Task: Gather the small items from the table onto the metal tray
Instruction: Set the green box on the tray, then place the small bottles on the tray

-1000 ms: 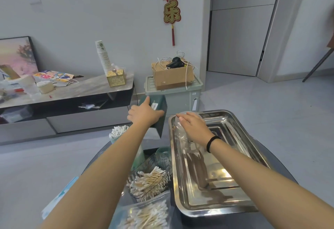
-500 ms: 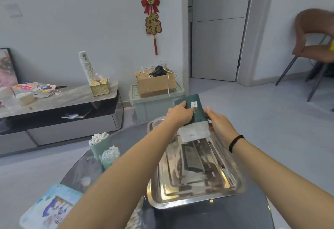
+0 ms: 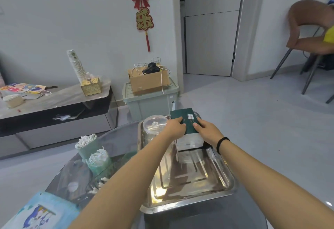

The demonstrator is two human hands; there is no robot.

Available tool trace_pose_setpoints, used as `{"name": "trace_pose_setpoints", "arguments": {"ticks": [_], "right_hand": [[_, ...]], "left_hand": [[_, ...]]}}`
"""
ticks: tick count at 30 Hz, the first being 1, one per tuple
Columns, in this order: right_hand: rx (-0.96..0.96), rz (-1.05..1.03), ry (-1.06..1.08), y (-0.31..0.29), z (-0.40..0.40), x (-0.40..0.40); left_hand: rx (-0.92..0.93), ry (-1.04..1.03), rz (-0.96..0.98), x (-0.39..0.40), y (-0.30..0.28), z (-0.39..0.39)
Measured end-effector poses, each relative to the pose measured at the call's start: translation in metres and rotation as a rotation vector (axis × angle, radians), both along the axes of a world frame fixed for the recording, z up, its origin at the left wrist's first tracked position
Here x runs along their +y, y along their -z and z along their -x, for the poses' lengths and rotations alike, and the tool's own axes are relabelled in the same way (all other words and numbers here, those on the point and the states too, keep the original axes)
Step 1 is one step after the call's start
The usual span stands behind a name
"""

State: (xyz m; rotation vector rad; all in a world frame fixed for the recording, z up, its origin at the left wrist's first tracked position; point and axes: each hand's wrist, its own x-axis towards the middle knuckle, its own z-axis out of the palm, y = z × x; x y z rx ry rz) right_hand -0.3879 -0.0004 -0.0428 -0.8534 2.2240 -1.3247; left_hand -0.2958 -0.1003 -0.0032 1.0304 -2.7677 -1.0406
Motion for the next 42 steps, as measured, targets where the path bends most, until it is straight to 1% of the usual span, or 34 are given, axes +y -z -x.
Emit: {"name": "trace_pose_setpoints", "arguments": {"ticks": [5,7,10,13,15,17,20,24,27,30,33,35,37,38,39,42], "right_hand": [[0.082,-0.042,0.062,-0.001,-0.002,-0.003],[0.123,-0.057,0.079,-0.005,-0.006,-0.001],[0.2,0.002,0.079,-0.017,-0.022,0.007],[0.25,0.109,0.014,-0.032,-0.054,0.021],[0.253,0.149,-0.099,-0.038,-0.083,0.034],[0.244,0.154,-0.219,-0.039,-0.115,0.046],[0.215,0.139,-0.359,-0.034,-0.162,0.058],[0.214,0.108,-0.468,-0.029,-0.201,0.066],[0.237,0.059,-0.554,-0.024,-0.223,0.073],[0.248,-0.002,-0.617,-0.019,-0.238,0.079],[0.252,-0.047,-0.68,-0.017,-0.249,0.083],[0.226,-0.069,-0.73,-0.017,-0.254,0.083],[0.192,-0.071,-0.753,-0.017,-0.258,0.082],[0.194,-0.074,-0.758,-0.018,-0.26,0.081],[0.206,-0.082,-0.769,-0.018,-0.262,0.08],[0.246,-0.112,-0.827,-0.017,-0.268,0.074]], "left_hand": [[-0.012,-0.002,-0.033,0.0,0.0,-0.004],[0.046,-0.031,-0.072,0.004,-0.005,-0.009],[0.128,-0.045,-0.037,0.011,-0.019,-0.026],[0.165,-0.048,0.031,0.017,-0.037,-0.058],[0.171,-0.03,0.111,0.024,-0.047,-0.092],[0.133,-0.002,0.173,0.033,-0.052,-0.132],[0.033,-0.014,0.2,0.05,-0.047,-0.191],[-0.043,-0.027,0.241,0.069,-0.037,-0.242],[-0.144,0.026,0.289,0.08,-0.031,-0.272],[-0.226,0.06,0.3,0.087,-0.024,-0.294],[-0.337,0.074,0.352,0.094,-0.016,-0.308],[-0.293,0.061,0.347,0.098,-0.013,-0.313],[-0.202,0.032,0.274,0.098,-0.013,-0.318],[-0.191,0.023,0.256,0.097,-0.015,-0.321],[-0.223,0.022,0.266,0.095,-0.016,-0.325],[-0.399,0.04,0.333,0.088,-0.021,-0.333]]}}
